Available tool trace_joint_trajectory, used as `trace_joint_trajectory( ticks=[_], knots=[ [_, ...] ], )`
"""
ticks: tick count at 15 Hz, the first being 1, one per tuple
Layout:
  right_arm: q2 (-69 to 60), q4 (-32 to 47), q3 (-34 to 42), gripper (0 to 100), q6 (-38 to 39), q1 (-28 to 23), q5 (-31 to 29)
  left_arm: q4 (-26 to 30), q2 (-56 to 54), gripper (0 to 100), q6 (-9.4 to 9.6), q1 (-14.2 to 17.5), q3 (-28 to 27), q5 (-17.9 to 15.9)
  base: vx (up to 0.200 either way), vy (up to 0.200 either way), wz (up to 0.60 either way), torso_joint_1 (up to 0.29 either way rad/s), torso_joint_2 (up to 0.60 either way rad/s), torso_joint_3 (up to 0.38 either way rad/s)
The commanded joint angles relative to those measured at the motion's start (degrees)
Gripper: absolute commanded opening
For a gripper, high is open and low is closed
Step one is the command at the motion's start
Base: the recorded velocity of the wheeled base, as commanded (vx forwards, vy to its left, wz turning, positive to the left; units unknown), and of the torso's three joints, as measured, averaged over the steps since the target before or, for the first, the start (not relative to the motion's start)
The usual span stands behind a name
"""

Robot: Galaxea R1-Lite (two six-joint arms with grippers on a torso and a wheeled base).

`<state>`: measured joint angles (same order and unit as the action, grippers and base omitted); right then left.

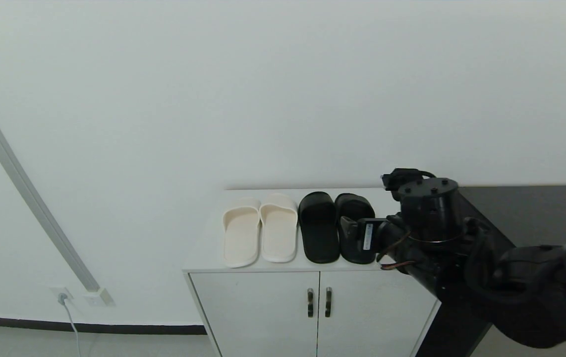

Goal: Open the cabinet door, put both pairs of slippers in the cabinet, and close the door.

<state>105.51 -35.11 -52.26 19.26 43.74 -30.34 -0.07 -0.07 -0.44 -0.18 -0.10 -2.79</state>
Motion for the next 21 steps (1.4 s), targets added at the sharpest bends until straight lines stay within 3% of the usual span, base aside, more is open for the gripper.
trace_joint_trajectory(
  ticks=[1, 10, 21],
  knots=[
    [10.24, -2.16, -6.36, 100, 0.25, -0.76, -2.44, -0.01, 0.07, 0, 0.0, 0.01, 0.01, -0.02, 0.0, 0.0, 0.0, 0.0, 0.0, 0.0],
    [26.15, -2.16, -23.06, 100, -1.86, -5.51, -3.23, -0.01, 0.07, 0, 0.0, 0.01, 0.01, -0.02, 0.0, 0.0, 0.0, 0.0, 0.0, 0.0],
    [35.55, -0.05, -38.0, 100, -6.25, -7.53, -3.06, -0.01, 0.07, 0, 0.0, 0.01, 0.01, -0.02, 0.0, 0.0, 0.0, 0.0, 0.0, 0.0]
  ],
)
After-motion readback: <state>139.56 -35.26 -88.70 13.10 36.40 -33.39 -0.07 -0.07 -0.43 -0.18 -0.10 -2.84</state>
